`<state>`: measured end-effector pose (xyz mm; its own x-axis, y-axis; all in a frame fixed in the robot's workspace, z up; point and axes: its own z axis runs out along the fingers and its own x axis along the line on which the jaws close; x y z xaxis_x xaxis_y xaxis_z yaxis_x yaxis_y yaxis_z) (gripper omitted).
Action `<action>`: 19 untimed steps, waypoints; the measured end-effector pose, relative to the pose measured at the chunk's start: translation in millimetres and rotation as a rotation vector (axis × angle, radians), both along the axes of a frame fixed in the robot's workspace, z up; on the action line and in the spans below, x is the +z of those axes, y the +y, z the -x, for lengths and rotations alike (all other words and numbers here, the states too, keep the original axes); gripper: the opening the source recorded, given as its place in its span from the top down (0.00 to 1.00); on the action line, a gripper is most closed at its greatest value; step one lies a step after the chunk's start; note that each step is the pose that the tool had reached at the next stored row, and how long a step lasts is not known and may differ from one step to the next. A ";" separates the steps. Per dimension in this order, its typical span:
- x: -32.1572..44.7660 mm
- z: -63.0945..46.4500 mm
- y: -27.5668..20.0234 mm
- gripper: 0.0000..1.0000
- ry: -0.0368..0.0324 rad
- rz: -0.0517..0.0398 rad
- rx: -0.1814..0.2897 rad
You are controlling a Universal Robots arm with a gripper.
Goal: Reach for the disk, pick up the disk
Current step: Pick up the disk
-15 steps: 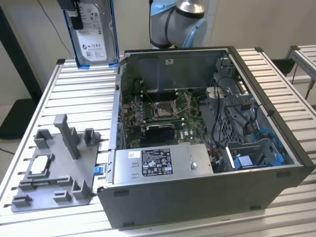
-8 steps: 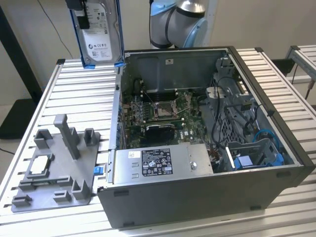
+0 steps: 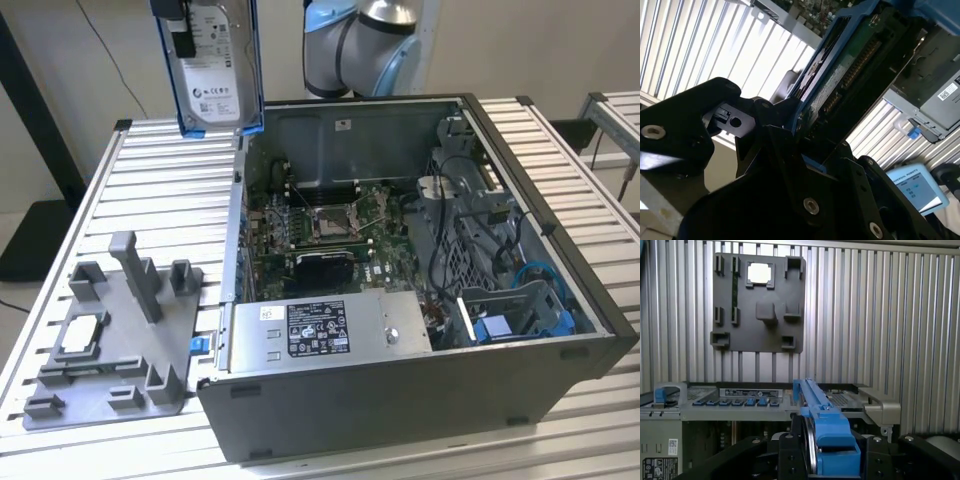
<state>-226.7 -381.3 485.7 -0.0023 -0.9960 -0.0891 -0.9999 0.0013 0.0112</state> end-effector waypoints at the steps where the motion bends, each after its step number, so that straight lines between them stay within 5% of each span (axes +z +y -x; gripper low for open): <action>1: 0.0 -1.9 0.0 1.00 0.0000 0.0000 0.000; 19: 0.0 -40.9 0.0 1.00 -0.0001 0.0000 0.001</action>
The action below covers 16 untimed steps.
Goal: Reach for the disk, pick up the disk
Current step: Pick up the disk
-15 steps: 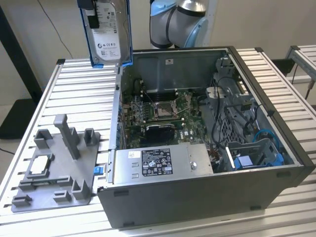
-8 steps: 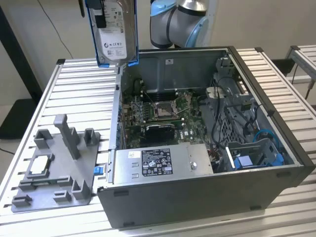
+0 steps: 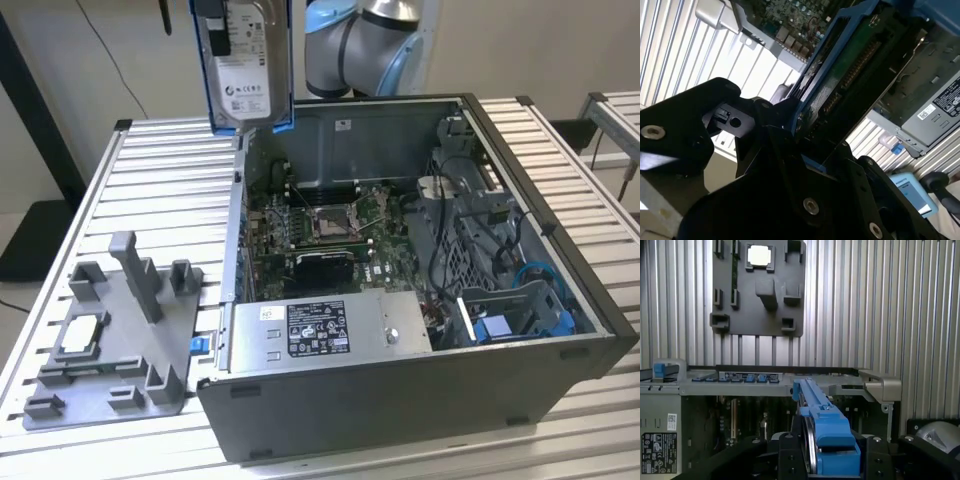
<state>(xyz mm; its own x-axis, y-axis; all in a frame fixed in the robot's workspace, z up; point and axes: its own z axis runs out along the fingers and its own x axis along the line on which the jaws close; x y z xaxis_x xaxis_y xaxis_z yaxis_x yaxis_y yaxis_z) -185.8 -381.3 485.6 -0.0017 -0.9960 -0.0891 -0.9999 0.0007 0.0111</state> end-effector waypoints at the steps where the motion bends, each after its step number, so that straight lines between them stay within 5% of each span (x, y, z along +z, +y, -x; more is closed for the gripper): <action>1: 0.0 -3.3 0.0 1.00 0.0000 0.0000 0.000; 16: 0.0 -66.8 0.0 1.00 0.0001 0.0000 0.001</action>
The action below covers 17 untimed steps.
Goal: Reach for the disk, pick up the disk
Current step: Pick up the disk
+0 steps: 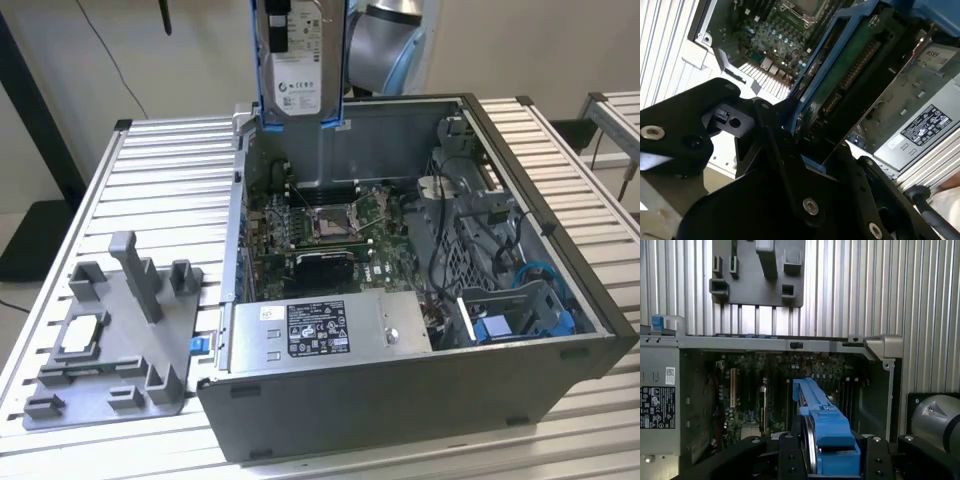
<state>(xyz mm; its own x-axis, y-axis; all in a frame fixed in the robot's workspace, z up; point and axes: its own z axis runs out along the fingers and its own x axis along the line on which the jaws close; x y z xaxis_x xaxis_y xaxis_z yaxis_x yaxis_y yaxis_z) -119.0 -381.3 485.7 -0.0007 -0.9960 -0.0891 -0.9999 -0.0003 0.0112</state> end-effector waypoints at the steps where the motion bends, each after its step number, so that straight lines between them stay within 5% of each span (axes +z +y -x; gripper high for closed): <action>1: 0.0 -3.8 0.0 1.00 -0.0001 0.0000 0.000; 17: 0.0 -61.9 0.0 1.00 0.0000 0.0000 0.001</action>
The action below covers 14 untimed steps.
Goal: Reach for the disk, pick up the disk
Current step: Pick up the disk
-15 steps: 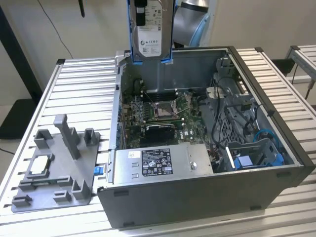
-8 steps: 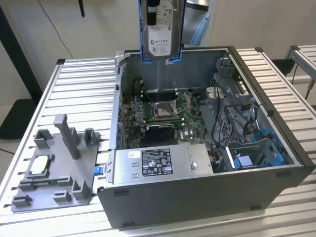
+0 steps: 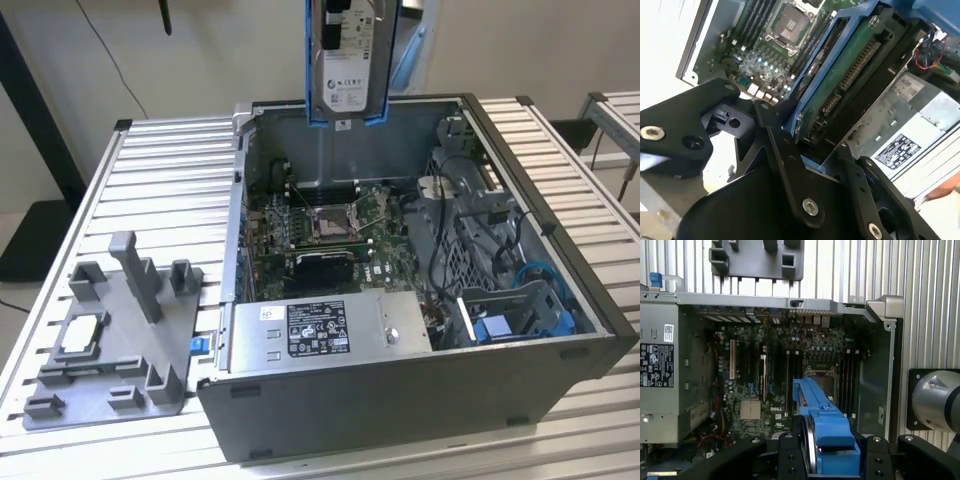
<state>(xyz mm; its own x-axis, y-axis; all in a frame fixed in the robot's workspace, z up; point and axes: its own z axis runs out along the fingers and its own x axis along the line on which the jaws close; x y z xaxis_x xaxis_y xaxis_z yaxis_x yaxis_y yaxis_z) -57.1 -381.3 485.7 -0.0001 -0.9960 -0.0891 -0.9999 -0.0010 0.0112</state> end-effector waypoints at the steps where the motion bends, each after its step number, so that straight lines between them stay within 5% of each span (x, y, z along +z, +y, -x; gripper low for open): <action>1: 0.0 -3.2 0.0 1.00 0.0000 0.0000 0.000; 14: 0.0 -41.0 0.0 1.00 0.0000 -0.0001 0.000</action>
<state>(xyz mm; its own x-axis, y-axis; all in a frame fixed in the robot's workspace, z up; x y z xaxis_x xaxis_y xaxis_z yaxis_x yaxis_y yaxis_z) -16.2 -381.4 485.6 0.0001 -0.9960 -0.0892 -0.9999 -0.0011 0.0112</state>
